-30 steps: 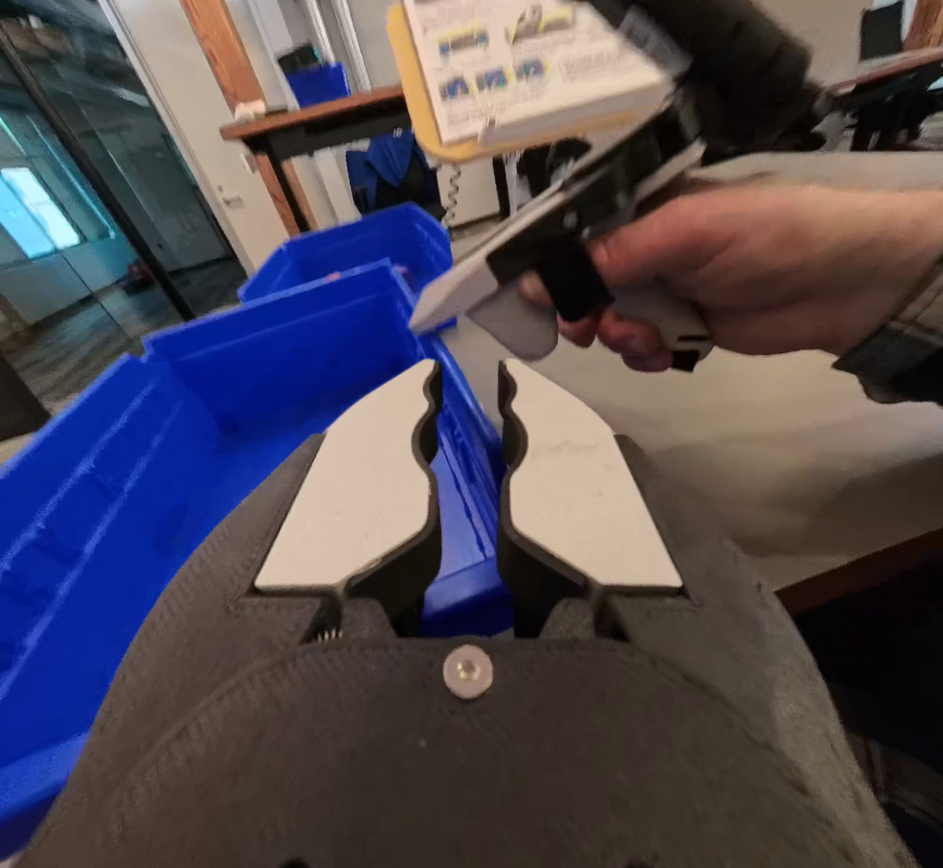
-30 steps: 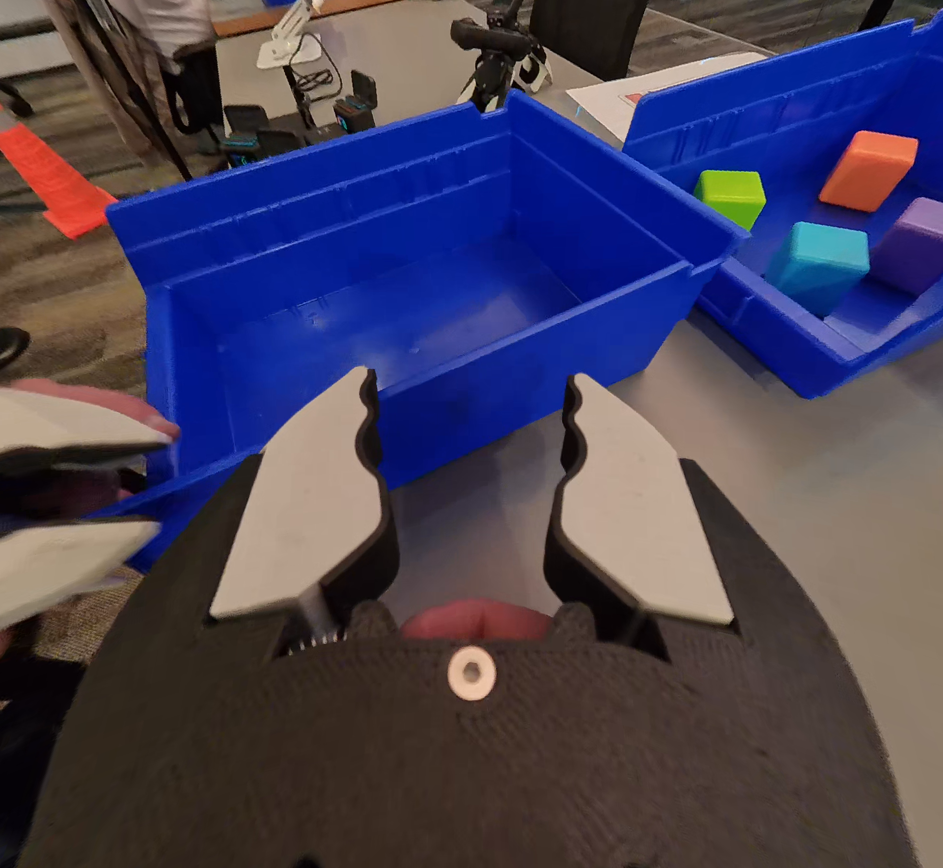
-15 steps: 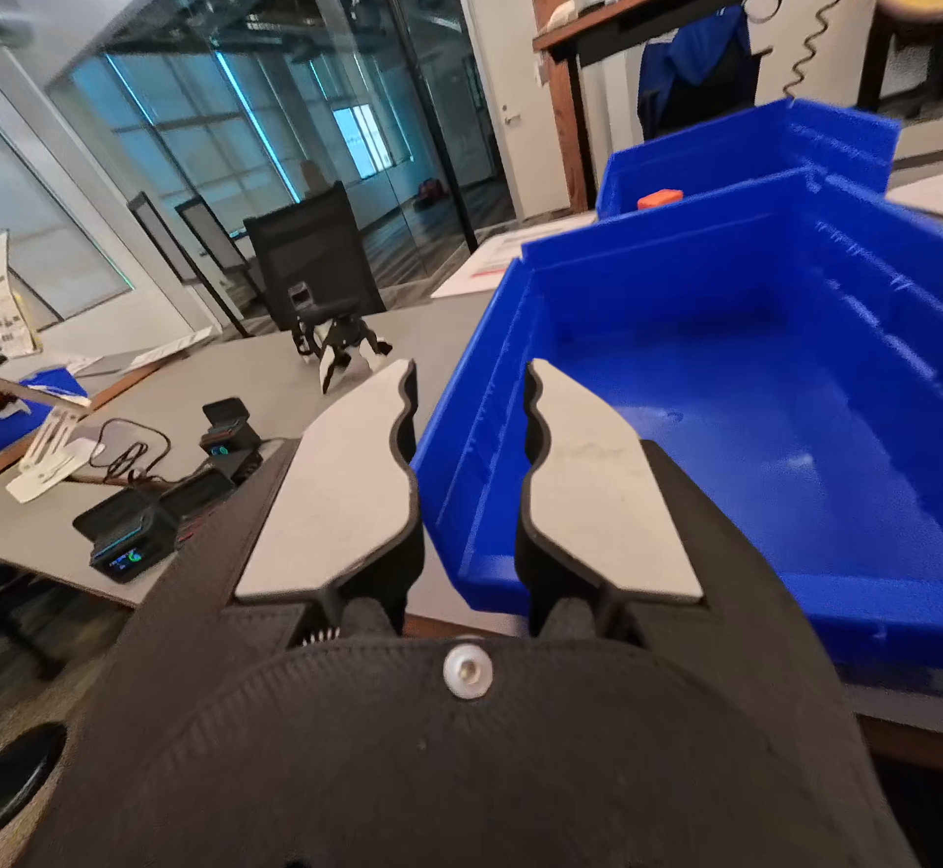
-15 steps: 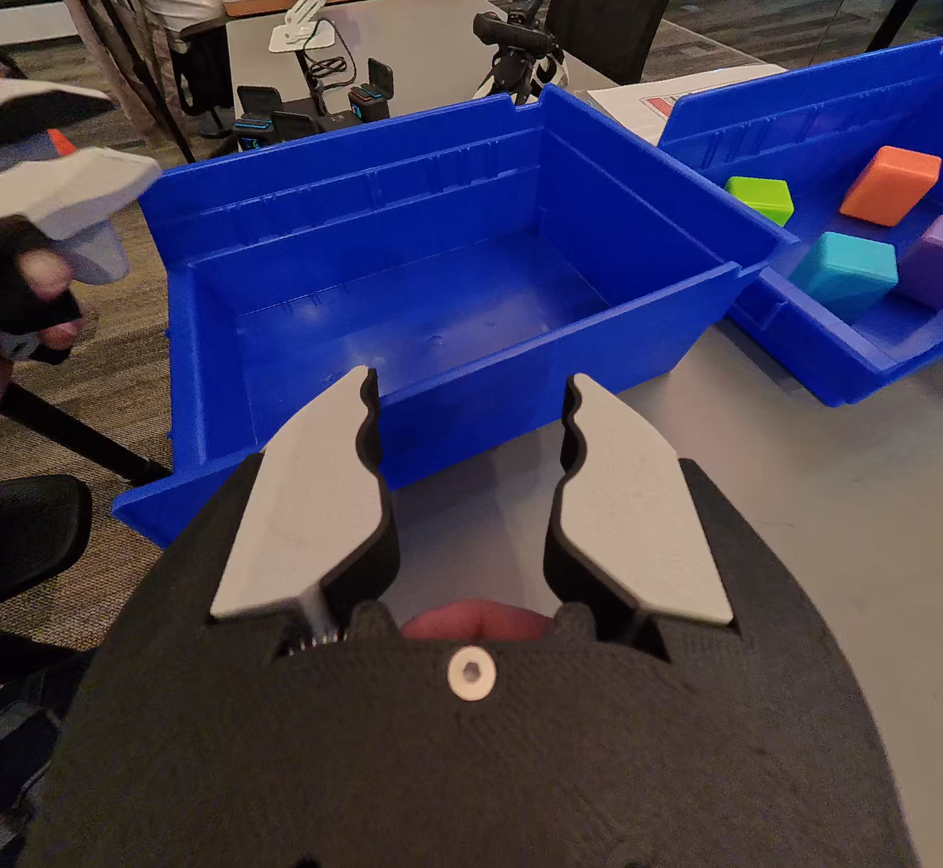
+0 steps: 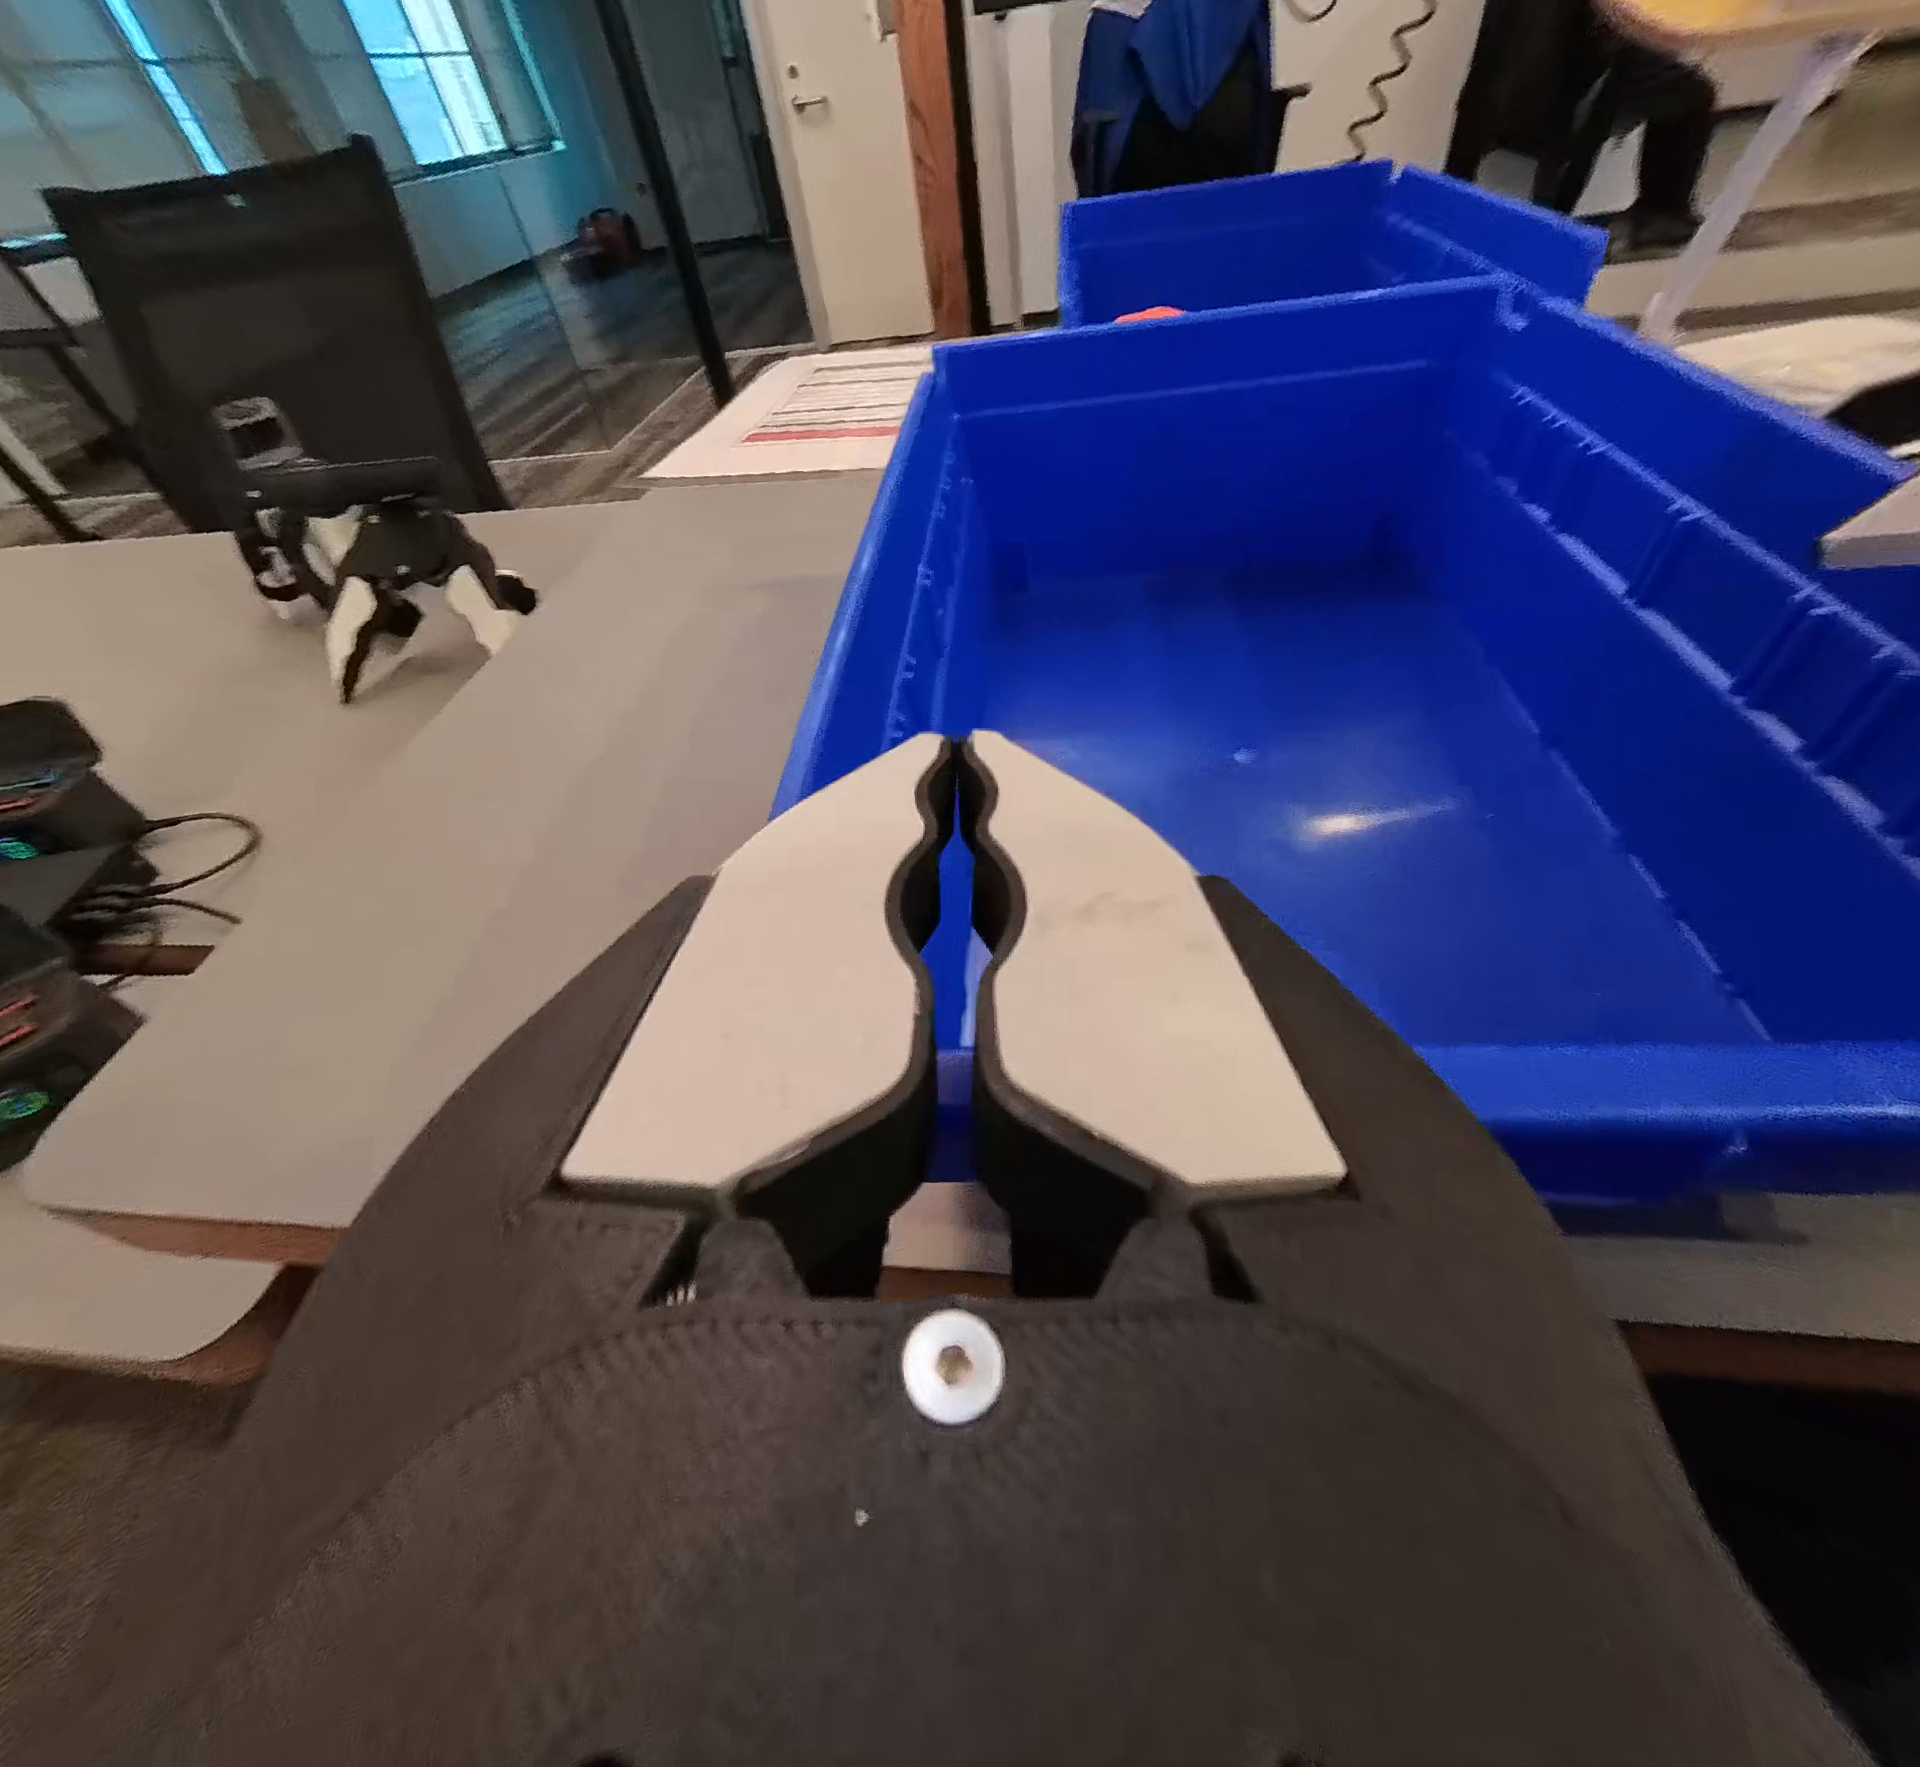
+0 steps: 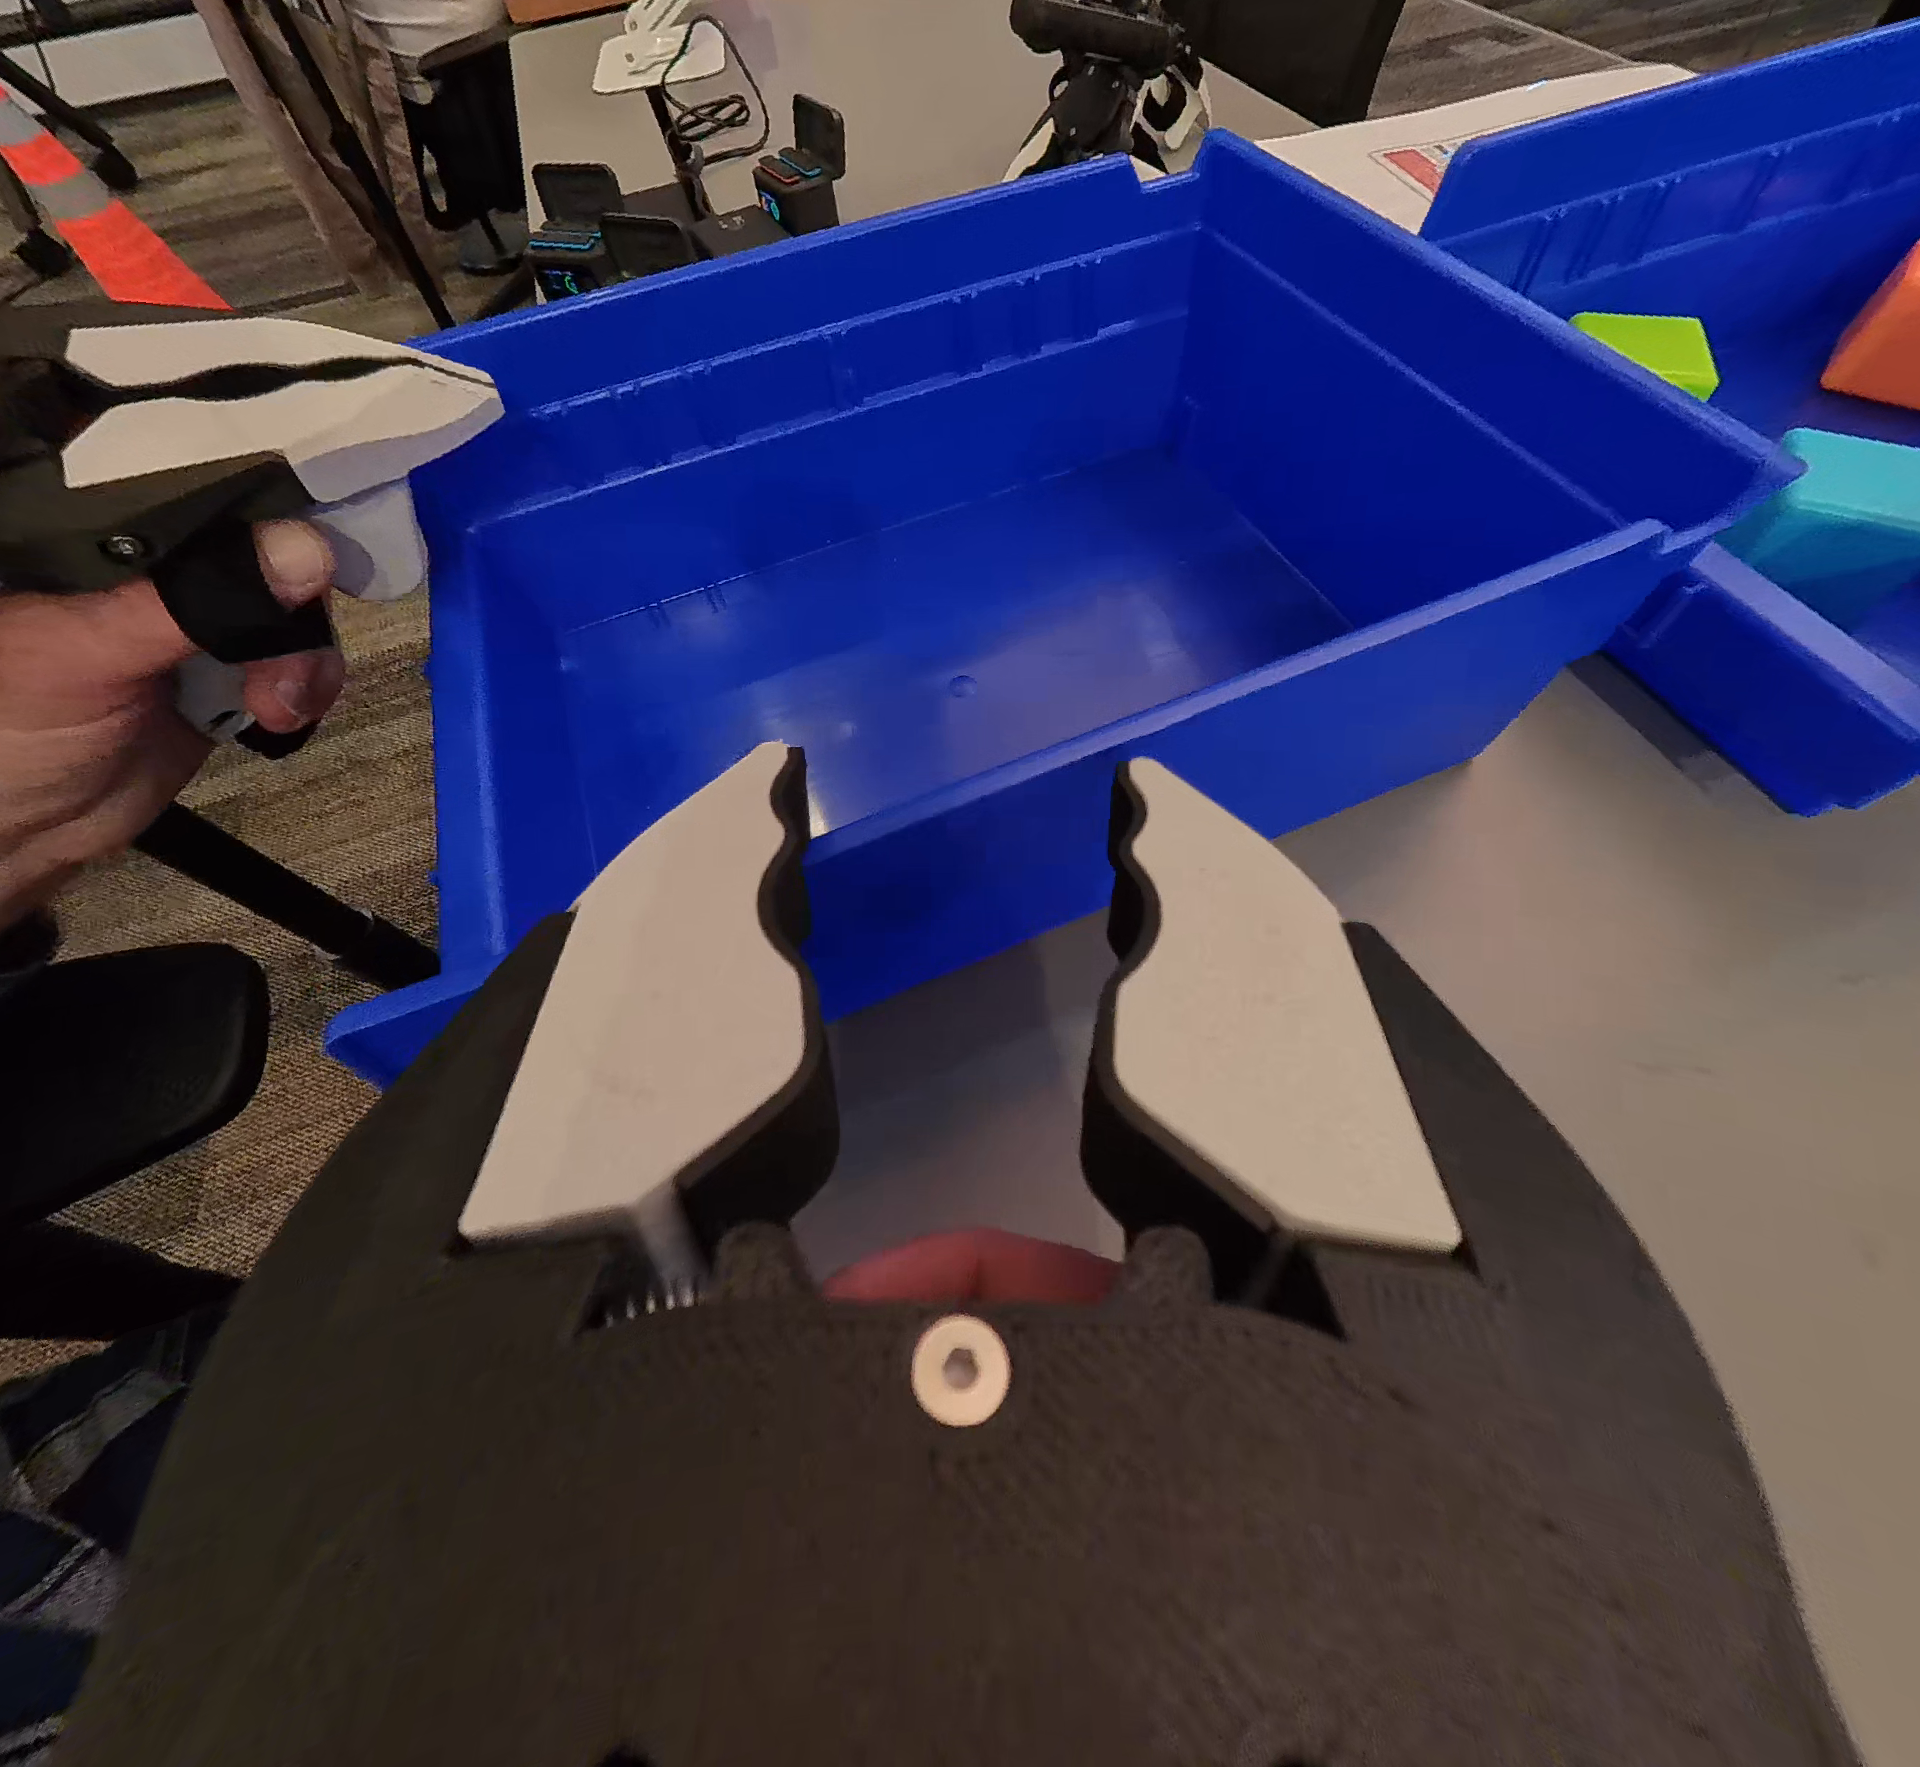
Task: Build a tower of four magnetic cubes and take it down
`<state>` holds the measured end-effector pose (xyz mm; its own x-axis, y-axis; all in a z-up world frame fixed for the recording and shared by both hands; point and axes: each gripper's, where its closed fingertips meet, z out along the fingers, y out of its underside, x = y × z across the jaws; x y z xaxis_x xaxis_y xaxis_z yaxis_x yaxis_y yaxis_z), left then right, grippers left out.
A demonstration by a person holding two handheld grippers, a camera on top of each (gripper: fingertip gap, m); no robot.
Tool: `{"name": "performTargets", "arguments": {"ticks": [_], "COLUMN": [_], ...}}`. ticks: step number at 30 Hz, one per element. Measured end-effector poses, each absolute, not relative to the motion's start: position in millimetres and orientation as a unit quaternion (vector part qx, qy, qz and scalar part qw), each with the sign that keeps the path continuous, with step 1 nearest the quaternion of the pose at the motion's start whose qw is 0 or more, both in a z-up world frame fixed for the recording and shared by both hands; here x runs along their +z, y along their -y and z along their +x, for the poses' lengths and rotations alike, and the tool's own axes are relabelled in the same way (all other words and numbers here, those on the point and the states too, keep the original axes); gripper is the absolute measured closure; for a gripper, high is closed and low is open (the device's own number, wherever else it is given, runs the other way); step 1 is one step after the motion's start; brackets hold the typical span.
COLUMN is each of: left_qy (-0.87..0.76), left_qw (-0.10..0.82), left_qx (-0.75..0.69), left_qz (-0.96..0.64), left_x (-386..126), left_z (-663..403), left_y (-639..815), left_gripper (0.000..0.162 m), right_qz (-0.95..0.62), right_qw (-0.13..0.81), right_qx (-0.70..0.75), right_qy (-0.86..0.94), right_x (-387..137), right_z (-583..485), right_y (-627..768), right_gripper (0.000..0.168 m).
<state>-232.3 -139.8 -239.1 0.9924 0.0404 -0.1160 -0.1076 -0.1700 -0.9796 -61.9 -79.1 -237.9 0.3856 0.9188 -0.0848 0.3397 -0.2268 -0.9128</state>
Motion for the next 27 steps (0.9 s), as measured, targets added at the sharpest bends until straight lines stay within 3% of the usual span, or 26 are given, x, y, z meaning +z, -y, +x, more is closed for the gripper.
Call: {"name": "performTargets", "arguments": {"ticks": [27], "left_qy": [-0.138], "left_qw": [0.659], "left_qx": [-0.219], "left_qz": [-0.706], "left_x": [-223], "left_z": [-130], "left_y": [155], "left_gripper": [0.162], "right_qz": [-0.736], "right_qw": [0.42], "right_qx": [0.405], "right_qy": [0.342], "right_x": [-238], "right_z": [23], "right_y": [81], "right_gripper": [0.132]}}
